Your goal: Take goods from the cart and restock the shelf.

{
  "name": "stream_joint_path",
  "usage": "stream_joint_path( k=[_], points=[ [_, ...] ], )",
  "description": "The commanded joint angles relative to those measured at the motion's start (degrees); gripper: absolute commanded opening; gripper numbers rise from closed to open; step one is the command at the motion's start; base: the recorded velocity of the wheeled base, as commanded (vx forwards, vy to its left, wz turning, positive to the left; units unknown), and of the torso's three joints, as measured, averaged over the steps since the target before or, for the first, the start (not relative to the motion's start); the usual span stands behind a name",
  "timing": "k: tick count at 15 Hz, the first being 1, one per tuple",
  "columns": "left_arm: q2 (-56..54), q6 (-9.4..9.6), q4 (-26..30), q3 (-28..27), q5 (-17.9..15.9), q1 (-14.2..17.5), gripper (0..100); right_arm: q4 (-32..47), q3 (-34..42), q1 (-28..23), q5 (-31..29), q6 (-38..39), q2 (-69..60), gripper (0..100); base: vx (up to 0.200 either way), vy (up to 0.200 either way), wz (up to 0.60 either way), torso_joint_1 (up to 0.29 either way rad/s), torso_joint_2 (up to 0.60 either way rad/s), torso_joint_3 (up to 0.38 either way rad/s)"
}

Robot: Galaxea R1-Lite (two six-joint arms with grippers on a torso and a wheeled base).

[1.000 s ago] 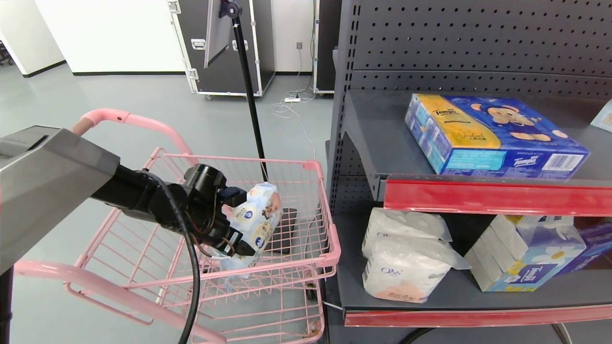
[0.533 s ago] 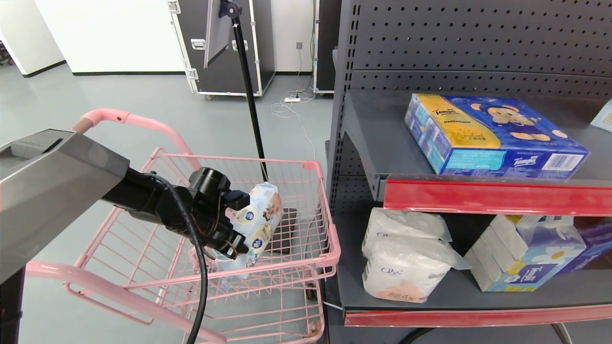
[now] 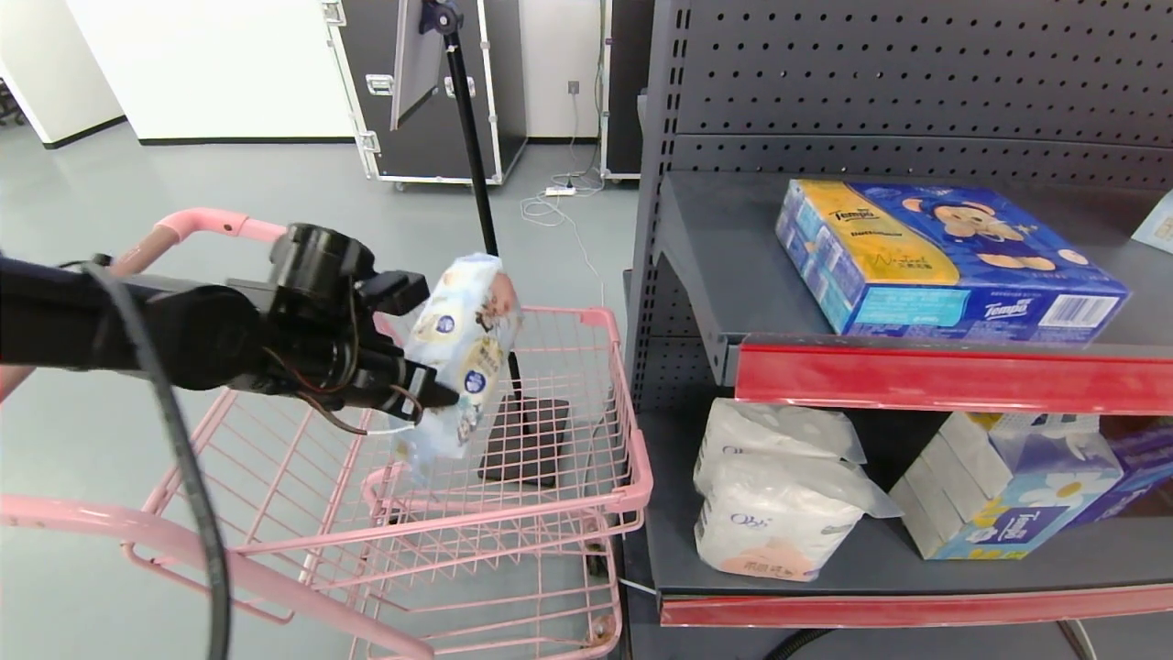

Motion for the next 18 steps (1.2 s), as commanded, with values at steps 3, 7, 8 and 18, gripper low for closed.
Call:
stream_joint_path(
  k=[3,7,8,18],
  points=[
    [-35.8,-0.97,0.0,12.0,0.4,9.5,0,0.0,0.0,0.0,0.0,0.1,0.1,100,0.0,0.0,0.0,0.0,0.0,0.0],
    [-66.7,-4.05,4.4,27.2,-2.1,19.6,0,0.0,0.0,-0.1,0.0,0.1,0.1,100,0.0,0.0,0.0,0.0,0.0,0.0],
    [-73.7,-5.89,8.4,28.6,-3.9,19.5,0,0.0,0.0,-0.1,0.0,0.1,0.1,100,0.0,0.0,0.0,0.0,0.0,0.0],
    [-91.0,-7.74,14.4,34.1,0.3,16.7,0,0.0,0.0,0.0,0.4,0.2,0.1,100,0.0,0.0,0.0,0.0,0.0,0.0]
  ],
)
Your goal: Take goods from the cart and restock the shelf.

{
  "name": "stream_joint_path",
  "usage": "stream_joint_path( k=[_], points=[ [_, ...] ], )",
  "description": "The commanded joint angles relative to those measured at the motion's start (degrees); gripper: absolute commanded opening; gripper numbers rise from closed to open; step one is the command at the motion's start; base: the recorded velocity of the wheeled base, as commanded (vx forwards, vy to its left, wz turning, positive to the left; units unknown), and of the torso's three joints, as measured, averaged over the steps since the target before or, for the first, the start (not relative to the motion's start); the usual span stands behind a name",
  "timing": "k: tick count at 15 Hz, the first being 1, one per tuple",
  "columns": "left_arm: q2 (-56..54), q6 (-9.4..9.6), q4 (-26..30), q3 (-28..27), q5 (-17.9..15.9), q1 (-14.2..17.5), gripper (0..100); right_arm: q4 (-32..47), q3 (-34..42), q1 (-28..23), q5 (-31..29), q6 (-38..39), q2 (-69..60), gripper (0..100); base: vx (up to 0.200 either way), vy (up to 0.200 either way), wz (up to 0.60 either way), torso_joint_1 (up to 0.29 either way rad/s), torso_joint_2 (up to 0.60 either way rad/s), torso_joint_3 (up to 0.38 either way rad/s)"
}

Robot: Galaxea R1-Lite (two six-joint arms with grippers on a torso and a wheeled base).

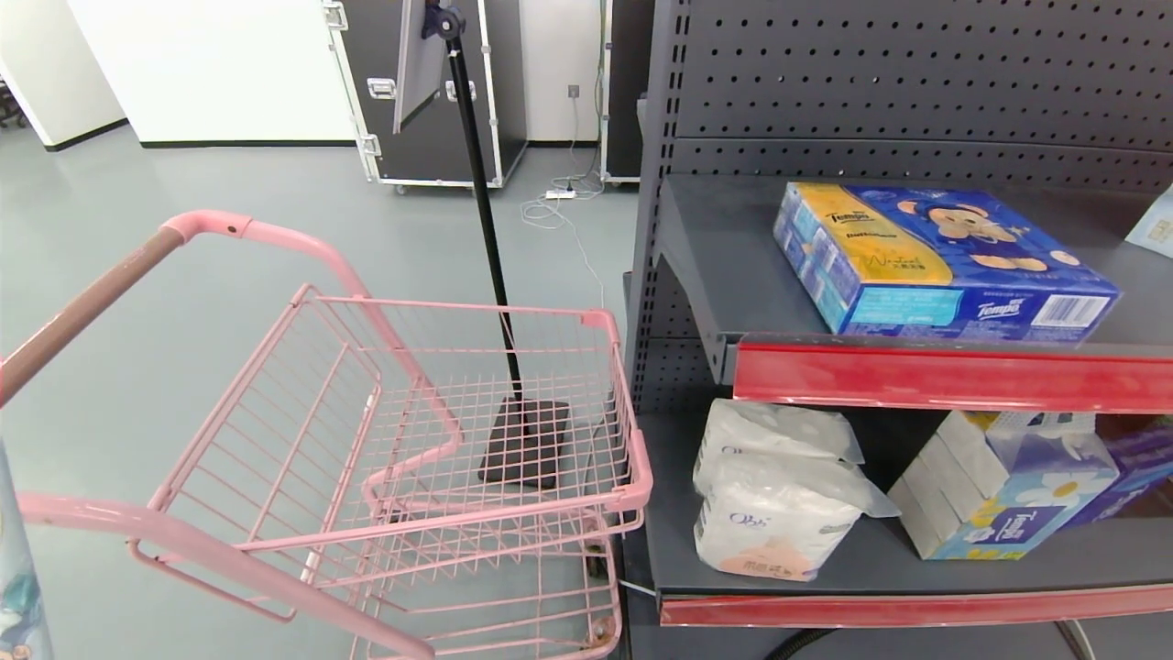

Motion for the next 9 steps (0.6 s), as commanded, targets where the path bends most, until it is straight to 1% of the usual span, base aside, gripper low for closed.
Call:
stream_joint_path(
  k=[1,3,5,8,9],
  points=[
    [-2.2,0.32,-0.3,1.1,0.4,-0.1,0,0.0,0.0,0.0,0.1,-0.1,0.1,100,0.0,0.0,0.0,0.0,0.0,0.0],
    [-1.9,1.9,-0.4,0.5,0.4,-0.1,0,0.0,0.0,0.0,0.2,0.0,0.1,100,0.0,0.0,0.0,0.0,0.0,0.0],
    [-2.5,2.43,-0.3,0.9,0.5,-0.1,0,0.0,0.0,0.0,0.2,0.0,0.1,100,0.0,0.0,0.0,0.0,0.0,0.0],
    [-2.5,4.19,-0.3,0.9,0.5,-0.1,0,0.0,0.0,0.0,0.2,-0.1,0.1,100,0.0,0.0,0.0,0.0,0.0,0.0],
    [-2.5,4.36,-0.3,0.9,0.4,-0.2,0,0.0,0.0,0.0,0.2,-0.1,0.1,100,0.0,0.0,0.0,0.0,0.0,0.0]
  ],
)
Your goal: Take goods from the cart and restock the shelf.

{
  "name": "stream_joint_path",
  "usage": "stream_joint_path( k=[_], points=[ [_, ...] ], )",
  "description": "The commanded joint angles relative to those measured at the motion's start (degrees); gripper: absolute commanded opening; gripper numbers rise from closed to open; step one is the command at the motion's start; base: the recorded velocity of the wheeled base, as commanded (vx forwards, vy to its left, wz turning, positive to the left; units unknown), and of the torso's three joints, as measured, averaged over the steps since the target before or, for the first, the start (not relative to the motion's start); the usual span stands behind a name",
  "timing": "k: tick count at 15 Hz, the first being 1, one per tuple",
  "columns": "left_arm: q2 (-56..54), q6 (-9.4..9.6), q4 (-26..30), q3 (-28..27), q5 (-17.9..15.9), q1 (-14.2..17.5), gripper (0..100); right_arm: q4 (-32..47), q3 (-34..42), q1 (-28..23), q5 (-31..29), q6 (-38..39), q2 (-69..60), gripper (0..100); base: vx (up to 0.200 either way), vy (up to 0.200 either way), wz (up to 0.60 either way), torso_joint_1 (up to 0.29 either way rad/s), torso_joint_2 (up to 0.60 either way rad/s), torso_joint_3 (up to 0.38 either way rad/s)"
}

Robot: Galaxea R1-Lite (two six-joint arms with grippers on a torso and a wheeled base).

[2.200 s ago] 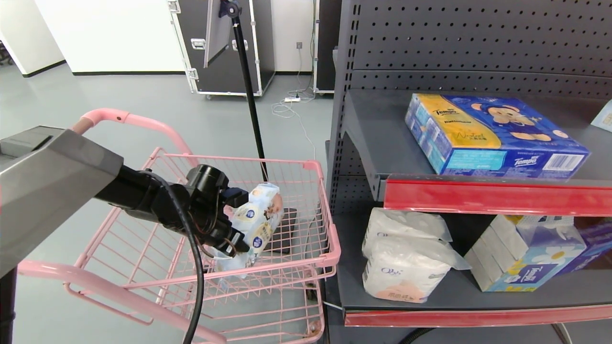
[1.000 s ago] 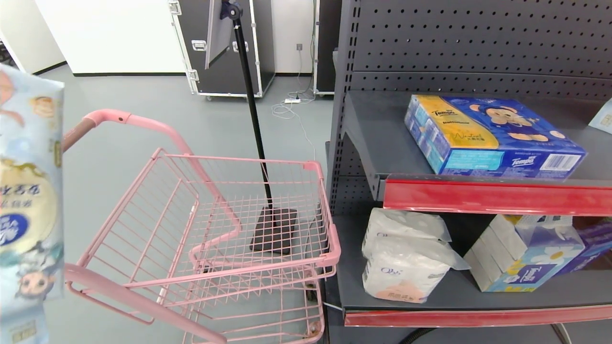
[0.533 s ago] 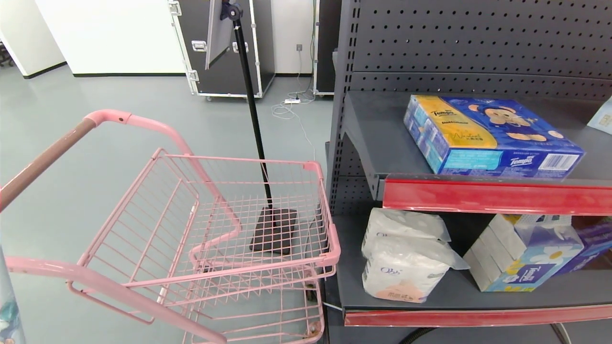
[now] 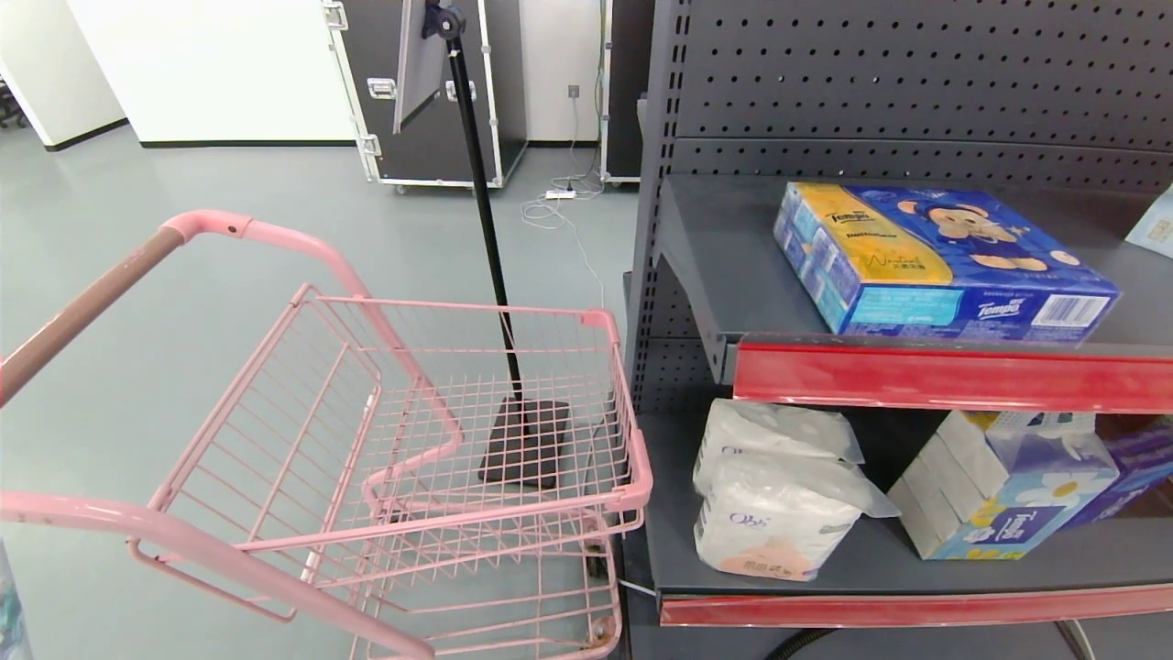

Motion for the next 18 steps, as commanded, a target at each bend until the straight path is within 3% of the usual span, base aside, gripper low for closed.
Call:
stream_joint_path(
  k=[1,6,11,18],
  points=[
    [0.4,0.08,0.0,0.0,-0.1,0.0,0,0.0,0.0,0.0,0.1,-0.1,0.1,100,0.0,0.0,0.0,0.0,0.0,0.0],
    [0.2,0.17,0.0,0.1,-0.1,-0.1,0,0.0,0.0,0.0,0.3,-0.1,0.1,100,0.0,0.0,0.0,0.0,0.0,0.0],
    [0.4,1.58,-0.1,0.0,-0.1,0.0,0,0.0,0.0,0.0,0.3,-0.1,0.1,100,0.0,0.0,0.0,0.0,0.0,0.0],
    [0.5,1.75,-0.3,-0.3,-0.1,-0.1,0,0.0,0.0,0.0,0.3,-0.1,0.1,100,0.0,0.0,0.0,0.136,-0.44,-0.314]
  ],
)
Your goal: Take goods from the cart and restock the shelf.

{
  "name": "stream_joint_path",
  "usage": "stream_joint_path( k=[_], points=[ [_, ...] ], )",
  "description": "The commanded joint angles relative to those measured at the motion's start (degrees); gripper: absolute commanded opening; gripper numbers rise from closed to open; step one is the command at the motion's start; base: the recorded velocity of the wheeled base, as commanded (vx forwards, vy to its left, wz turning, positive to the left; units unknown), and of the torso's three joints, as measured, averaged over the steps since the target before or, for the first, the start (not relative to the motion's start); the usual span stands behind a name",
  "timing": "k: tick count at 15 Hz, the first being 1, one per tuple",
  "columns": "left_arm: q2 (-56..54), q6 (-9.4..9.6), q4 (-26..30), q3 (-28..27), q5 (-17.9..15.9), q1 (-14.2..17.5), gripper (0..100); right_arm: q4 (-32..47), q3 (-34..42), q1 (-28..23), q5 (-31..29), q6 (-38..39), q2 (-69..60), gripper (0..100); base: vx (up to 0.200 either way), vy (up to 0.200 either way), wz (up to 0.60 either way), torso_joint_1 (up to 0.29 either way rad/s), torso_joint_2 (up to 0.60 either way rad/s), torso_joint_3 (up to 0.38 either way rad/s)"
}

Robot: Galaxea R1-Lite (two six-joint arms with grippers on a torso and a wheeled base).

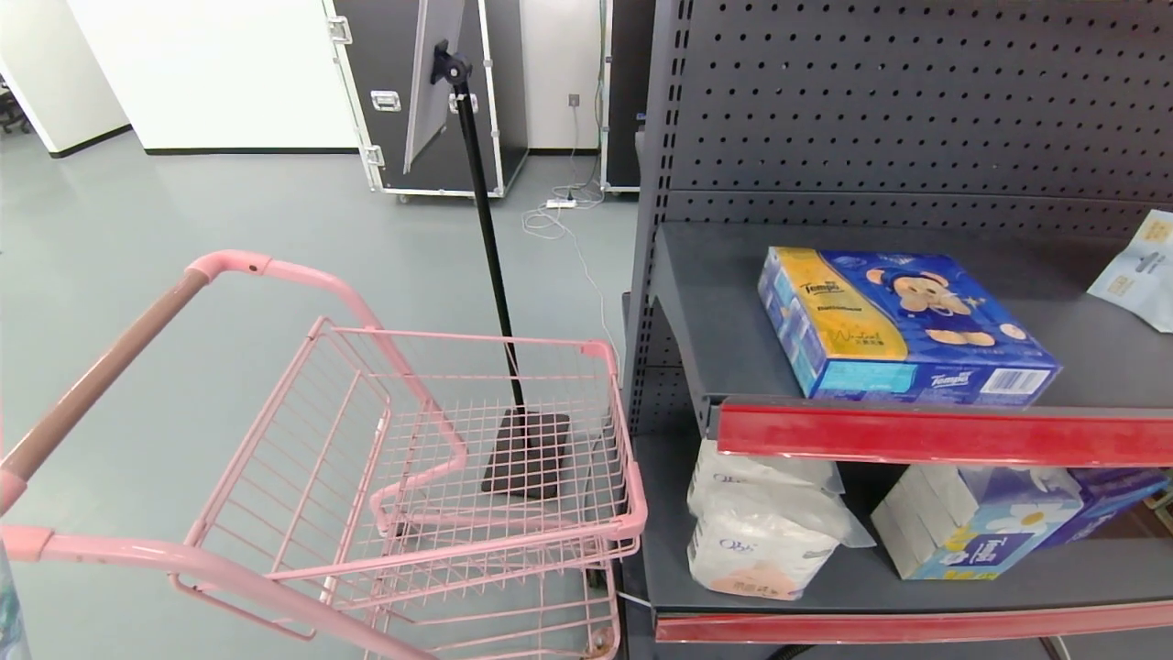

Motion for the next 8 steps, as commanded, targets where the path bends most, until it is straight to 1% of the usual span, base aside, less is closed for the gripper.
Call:
stream_joint_path(
  k=[1,4,6,8],
  points=[
    [0.3,0.02,-0.1,-0.2,0.0,0.0,0,0.0,0.0,0.0,0.0,0.0,0.1,100,0.0,0.0,0.0,0.183,-0.55,-0.369],
    [0.7,0.2,-1.9,-0.1,0.0,0.0,0,0.0,0.0,0.0,0.0,0.0,0.1,100,0.0,0.0,0.0,0.201,-0.58,-0.378],
    [0.7,1.08,-2.0,-0.1,0.0,0.0,0,0.0,0.0,0.0,0.0,0.0,0.1,100,0.0,0.0,0.0,0.222,-0.59,-0.366],
    [0.6,1.69,-2.0,-0.1,0.0,0.0,0,0.0,0.0,0.0,0.0,0.0,0.1,100,0.0,0.0,0.0,0.178,-0.46,-0.283]
  ],
)
